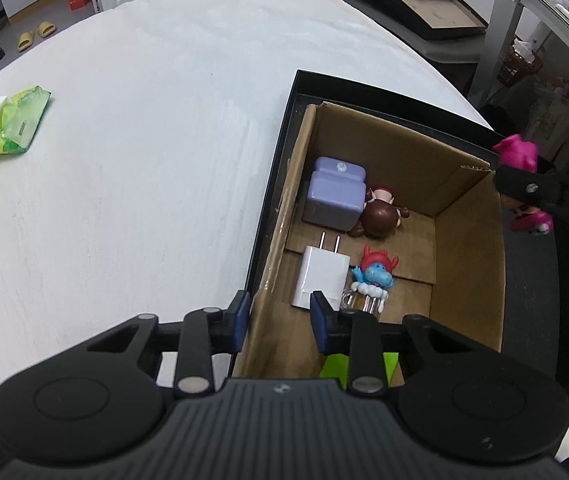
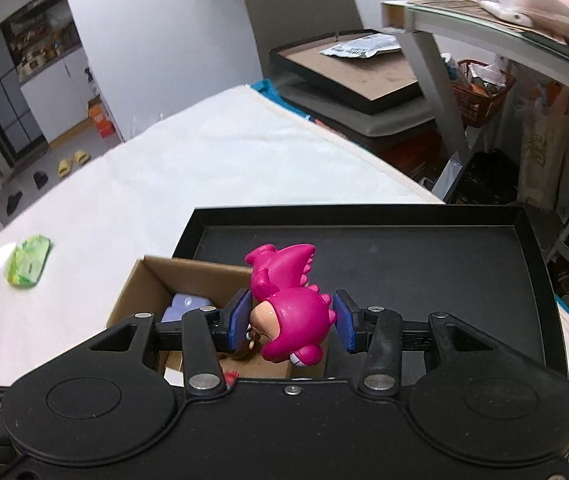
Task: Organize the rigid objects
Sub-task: 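Carry the pink dinosaur into the box and open the right gripper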
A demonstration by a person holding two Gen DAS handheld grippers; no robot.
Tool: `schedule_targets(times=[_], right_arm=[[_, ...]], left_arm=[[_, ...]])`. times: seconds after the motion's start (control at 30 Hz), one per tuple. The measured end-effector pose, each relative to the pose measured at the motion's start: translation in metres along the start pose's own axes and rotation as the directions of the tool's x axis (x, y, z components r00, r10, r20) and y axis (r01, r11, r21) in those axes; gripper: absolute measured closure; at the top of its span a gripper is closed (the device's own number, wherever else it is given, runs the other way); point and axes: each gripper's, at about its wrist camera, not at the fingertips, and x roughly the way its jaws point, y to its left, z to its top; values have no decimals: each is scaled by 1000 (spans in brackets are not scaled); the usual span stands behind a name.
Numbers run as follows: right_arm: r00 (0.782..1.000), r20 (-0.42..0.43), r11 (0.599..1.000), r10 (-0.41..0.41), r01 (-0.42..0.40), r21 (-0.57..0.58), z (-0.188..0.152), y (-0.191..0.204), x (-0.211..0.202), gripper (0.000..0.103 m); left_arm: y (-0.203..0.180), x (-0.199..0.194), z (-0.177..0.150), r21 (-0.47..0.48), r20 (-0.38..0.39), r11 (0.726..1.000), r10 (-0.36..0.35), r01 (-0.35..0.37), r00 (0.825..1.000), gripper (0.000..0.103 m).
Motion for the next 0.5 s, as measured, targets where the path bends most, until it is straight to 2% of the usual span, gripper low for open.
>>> schedule_targets(times=[0.27,0.5], right_arm=[[999,-33,997,-36,33,-71,-7,22,11,59],[996,-29,984,-90,84,-157,-17,39,13,59]], left_arm=[[11,1,-2,9,11,1000,-8,7,1000,93],[14,2,-3,8,16,1000,-26,26,1000,93]])
